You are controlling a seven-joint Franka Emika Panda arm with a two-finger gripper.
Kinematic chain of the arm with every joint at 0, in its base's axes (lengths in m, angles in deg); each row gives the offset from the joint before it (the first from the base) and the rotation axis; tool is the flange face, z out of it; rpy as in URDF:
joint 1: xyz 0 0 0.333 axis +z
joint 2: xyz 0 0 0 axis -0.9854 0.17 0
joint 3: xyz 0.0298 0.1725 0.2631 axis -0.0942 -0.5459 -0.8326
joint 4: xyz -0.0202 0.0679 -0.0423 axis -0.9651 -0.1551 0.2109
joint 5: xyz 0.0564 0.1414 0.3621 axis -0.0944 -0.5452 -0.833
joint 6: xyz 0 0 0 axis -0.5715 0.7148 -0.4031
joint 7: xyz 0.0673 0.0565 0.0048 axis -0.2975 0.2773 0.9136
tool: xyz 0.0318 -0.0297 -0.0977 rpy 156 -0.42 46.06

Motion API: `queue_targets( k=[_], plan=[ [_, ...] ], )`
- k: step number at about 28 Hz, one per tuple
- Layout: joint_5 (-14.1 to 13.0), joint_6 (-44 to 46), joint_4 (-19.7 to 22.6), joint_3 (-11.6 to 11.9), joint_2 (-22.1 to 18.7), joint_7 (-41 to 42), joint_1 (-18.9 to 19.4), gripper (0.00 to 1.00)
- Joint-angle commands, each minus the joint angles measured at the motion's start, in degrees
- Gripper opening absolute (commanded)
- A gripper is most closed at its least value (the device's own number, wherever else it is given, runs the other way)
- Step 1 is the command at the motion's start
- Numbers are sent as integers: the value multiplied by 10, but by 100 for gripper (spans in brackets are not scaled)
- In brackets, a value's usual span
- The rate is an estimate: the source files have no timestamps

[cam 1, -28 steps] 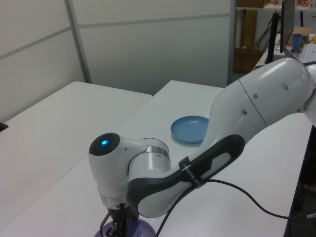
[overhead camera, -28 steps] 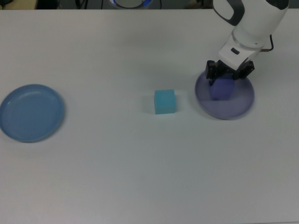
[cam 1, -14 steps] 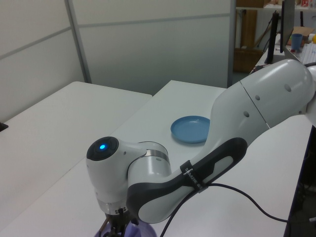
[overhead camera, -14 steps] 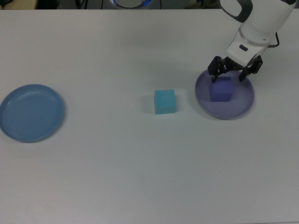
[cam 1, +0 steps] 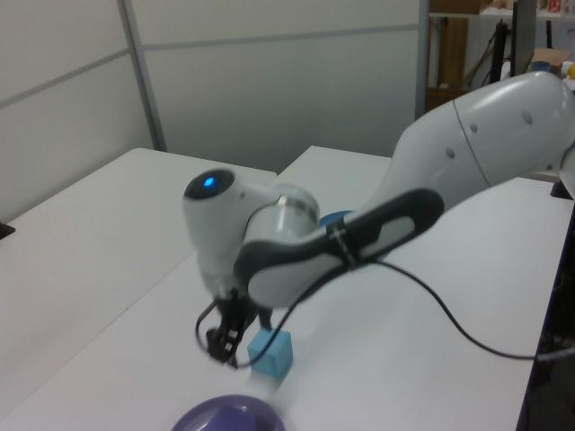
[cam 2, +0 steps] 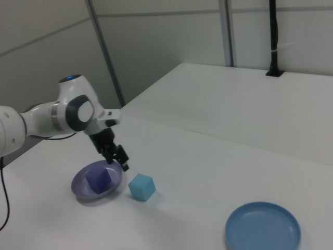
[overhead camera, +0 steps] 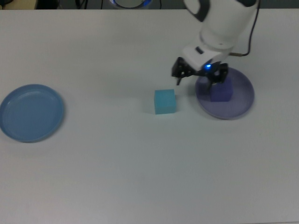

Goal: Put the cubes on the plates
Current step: 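Move the gripper to the light-blue cube and grasp it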

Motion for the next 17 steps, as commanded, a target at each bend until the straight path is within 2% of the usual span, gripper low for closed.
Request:
queue_targets(
  k=[1,8,17],
  plan=[
    [-14,8,26,-1,-11,67,-25,100],
    [-12,1,27,0,25,107,-44,100],
    [-13,0,28,0,28,132,-79,100]
  ],
)
